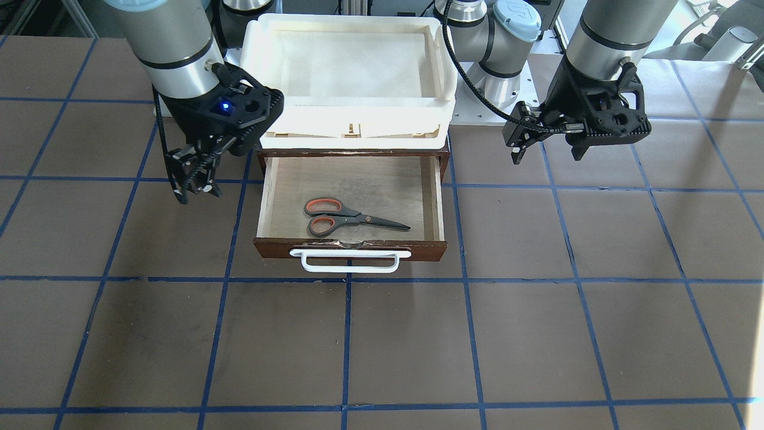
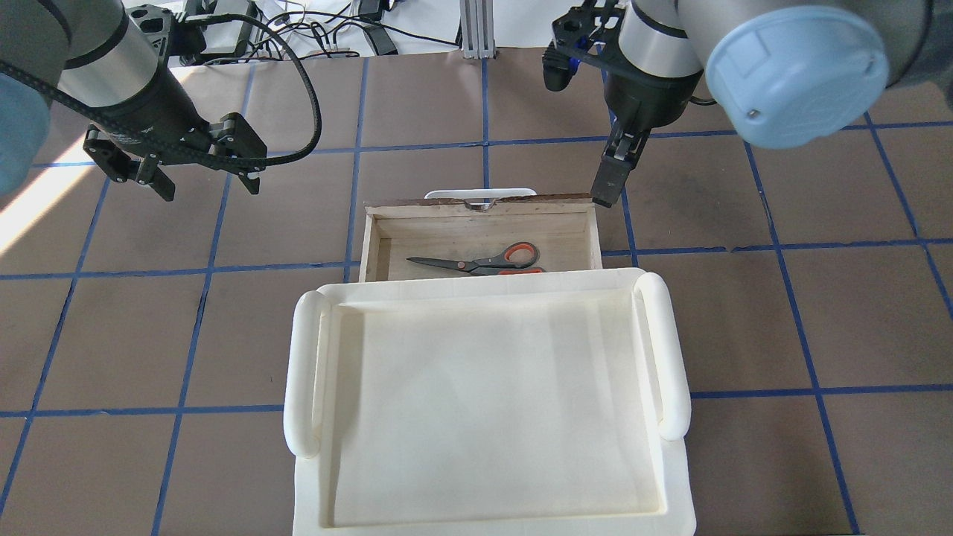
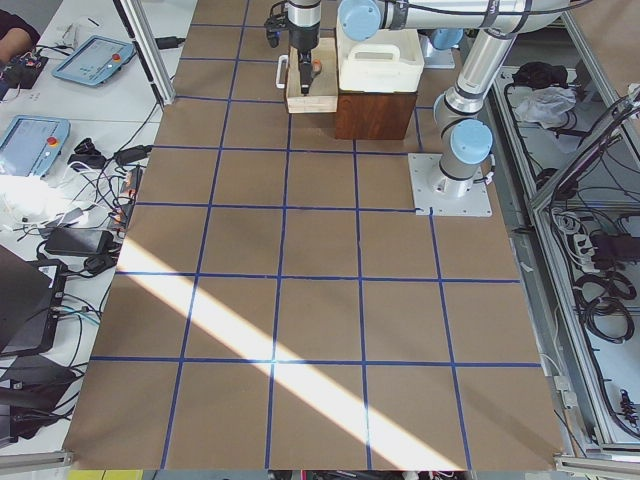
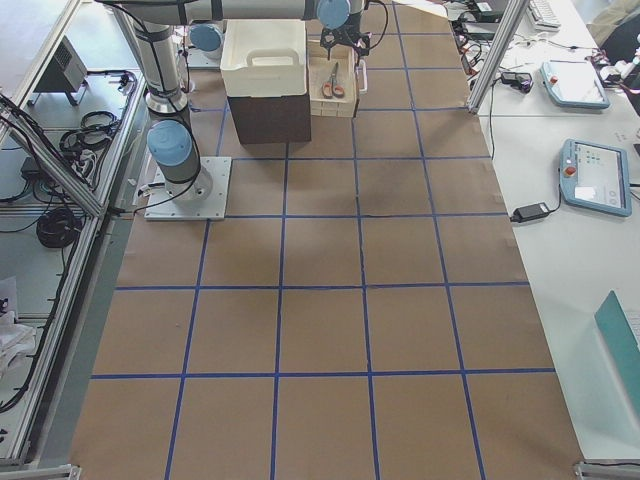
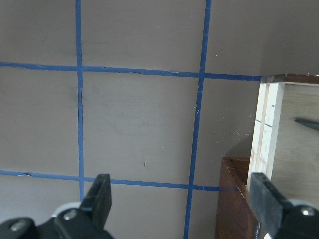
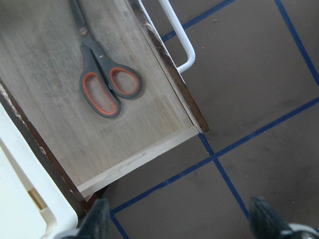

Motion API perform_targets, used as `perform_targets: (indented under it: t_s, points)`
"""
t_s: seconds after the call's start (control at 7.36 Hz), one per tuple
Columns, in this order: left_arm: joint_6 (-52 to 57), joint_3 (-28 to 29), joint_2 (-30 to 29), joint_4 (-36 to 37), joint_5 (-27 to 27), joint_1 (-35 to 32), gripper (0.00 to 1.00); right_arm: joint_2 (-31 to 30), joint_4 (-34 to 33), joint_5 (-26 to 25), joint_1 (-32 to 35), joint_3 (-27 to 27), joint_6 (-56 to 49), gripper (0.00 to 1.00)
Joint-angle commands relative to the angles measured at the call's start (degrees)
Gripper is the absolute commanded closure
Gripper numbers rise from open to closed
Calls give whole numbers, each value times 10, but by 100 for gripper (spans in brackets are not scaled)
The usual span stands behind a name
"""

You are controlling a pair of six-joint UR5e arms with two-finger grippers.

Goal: Put scissors in drawer and close it
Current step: 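Open the right gripper to release the scissors and raise it away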

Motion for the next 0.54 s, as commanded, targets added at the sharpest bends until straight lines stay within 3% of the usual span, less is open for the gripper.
perform_targets:
  t_s: [0.0,0.41]
  points:
    - [-2,5,6,-1,1,-1,0,-17,12,-32,-23,-2,193,0]
    - [-2,4,4,-2,2,0,0,-23,30,-31,-23,-12,409,0]
